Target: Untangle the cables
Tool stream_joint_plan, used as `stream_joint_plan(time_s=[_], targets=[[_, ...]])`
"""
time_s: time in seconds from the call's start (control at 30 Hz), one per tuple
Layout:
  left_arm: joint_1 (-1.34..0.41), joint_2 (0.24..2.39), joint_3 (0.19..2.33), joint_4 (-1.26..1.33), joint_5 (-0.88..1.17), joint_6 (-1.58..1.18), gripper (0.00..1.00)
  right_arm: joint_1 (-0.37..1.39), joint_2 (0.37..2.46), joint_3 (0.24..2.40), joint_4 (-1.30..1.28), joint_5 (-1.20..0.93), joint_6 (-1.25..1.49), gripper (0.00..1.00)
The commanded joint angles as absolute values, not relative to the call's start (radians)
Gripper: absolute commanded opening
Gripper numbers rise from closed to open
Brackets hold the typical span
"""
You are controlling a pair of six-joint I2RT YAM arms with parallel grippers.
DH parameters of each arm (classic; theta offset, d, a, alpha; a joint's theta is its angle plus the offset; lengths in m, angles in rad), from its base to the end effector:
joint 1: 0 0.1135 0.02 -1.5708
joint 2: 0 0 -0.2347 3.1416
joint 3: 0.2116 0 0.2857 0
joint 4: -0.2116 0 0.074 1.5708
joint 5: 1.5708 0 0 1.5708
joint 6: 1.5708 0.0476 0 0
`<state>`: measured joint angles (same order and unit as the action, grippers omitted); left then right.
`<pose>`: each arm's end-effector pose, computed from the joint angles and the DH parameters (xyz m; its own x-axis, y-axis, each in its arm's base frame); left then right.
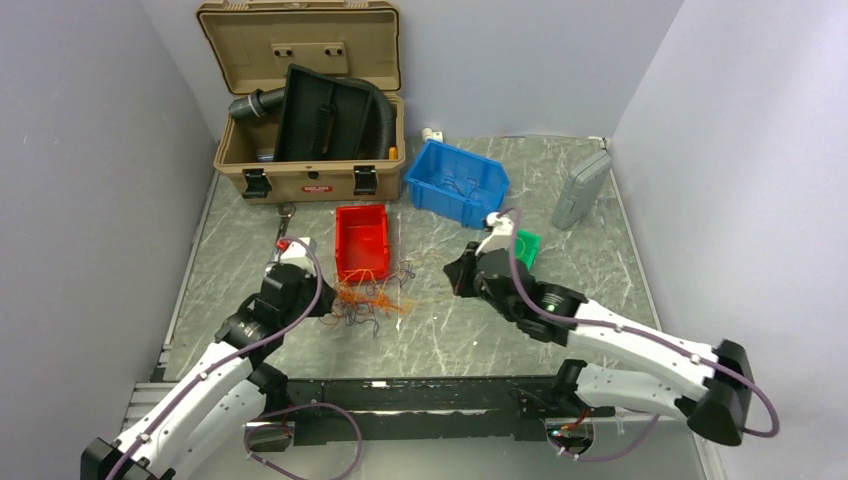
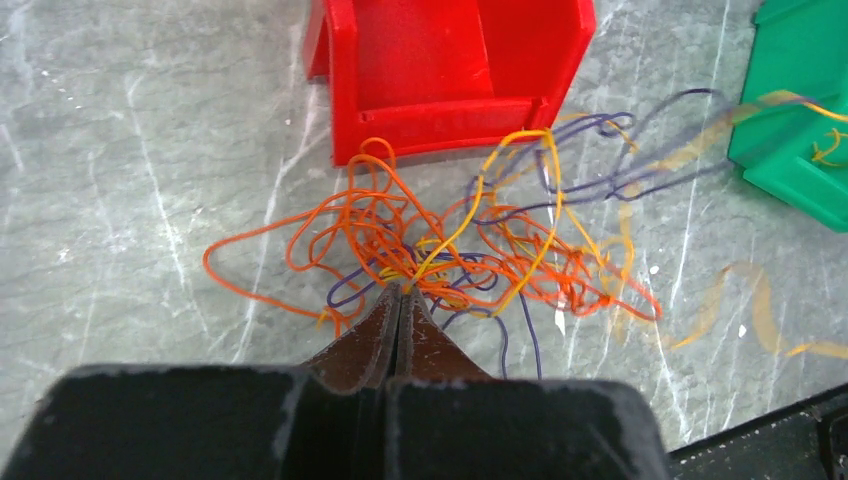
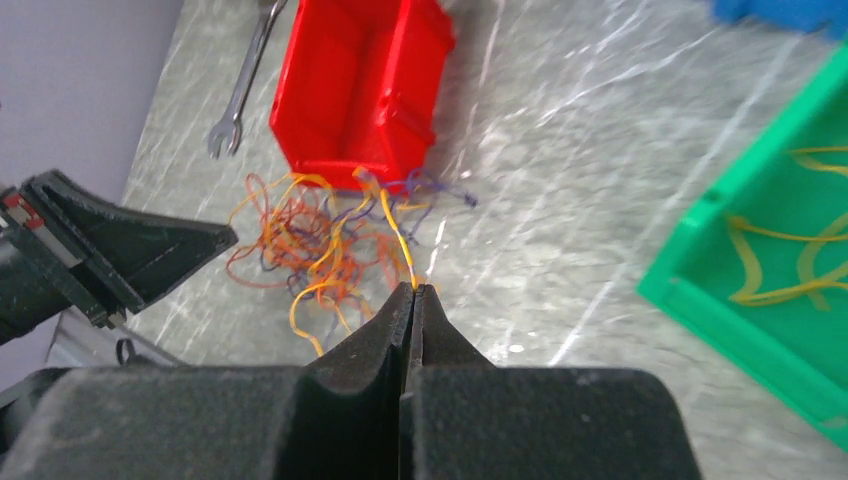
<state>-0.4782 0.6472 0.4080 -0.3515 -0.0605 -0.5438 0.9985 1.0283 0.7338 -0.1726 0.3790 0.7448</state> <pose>0.1960 -0.0984 0.1795 -0.6377 -0.2511 -0.7282 0.0991 0.9107 -0.4009 0.1714 0.2335 0.2376 -0.5874 0.2510 -0.7694 -0.2774 0.8307 0.4827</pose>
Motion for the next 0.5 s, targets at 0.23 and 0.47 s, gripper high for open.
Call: stream_joint_plan(time_s=[0.23,0.47], targets=[[-0.475,0.605,0.511,-0.505,-0.195,-0.573,0.00,0.998,0.773,0.989,-0.554,0.823,0.604,0.00],[-0.475,0.624,0.497,-0.563,-0.313,-0.693,0.00,0.999,0.638,1.118,-0.611,1.086,0.541,0.00]])
